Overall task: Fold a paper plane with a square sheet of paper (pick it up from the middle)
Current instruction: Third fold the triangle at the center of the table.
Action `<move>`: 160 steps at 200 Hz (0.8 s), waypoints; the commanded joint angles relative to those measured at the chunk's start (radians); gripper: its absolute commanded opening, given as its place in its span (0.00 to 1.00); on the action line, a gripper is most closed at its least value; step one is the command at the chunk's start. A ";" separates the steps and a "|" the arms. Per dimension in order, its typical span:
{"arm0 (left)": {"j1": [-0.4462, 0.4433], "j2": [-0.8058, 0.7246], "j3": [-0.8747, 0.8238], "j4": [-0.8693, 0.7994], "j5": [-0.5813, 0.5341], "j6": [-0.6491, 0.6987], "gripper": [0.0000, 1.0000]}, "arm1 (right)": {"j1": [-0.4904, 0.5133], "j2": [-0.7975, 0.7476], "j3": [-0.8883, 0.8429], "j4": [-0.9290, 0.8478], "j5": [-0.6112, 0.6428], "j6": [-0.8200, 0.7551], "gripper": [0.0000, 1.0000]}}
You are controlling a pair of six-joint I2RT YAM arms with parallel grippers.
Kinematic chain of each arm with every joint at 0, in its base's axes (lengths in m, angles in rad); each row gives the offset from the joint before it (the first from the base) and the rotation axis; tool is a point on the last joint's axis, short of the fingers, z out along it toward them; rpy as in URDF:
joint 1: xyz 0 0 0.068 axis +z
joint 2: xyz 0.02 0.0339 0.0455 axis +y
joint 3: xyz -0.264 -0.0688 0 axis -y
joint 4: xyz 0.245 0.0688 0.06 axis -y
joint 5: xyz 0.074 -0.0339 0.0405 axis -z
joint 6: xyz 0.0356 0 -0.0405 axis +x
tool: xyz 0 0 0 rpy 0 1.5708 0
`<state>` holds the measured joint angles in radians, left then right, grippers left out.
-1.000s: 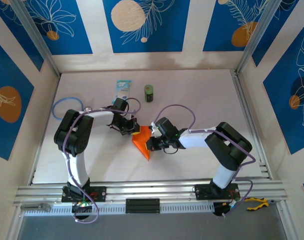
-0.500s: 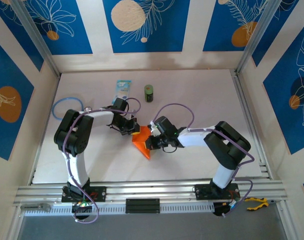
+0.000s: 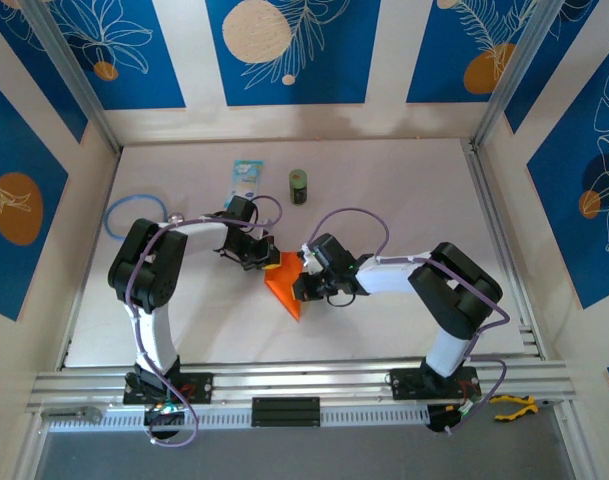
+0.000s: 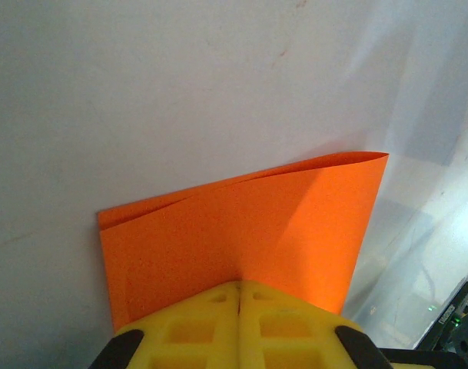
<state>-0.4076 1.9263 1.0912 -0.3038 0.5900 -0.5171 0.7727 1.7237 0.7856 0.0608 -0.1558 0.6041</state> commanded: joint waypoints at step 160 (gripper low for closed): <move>0.002 0.005 -0.023 -0.052 -0.042 -0.002 0.08 | 0.029 0.011 0.030 -0.061 0.031 -0.004 0.02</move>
<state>-0.4076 1.9263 1.0912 -0.3038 0.5900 -0.5175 0.7898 1.7405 0.8028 0.0391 -0.1299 0.6041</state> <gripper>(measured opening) 0.080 0.045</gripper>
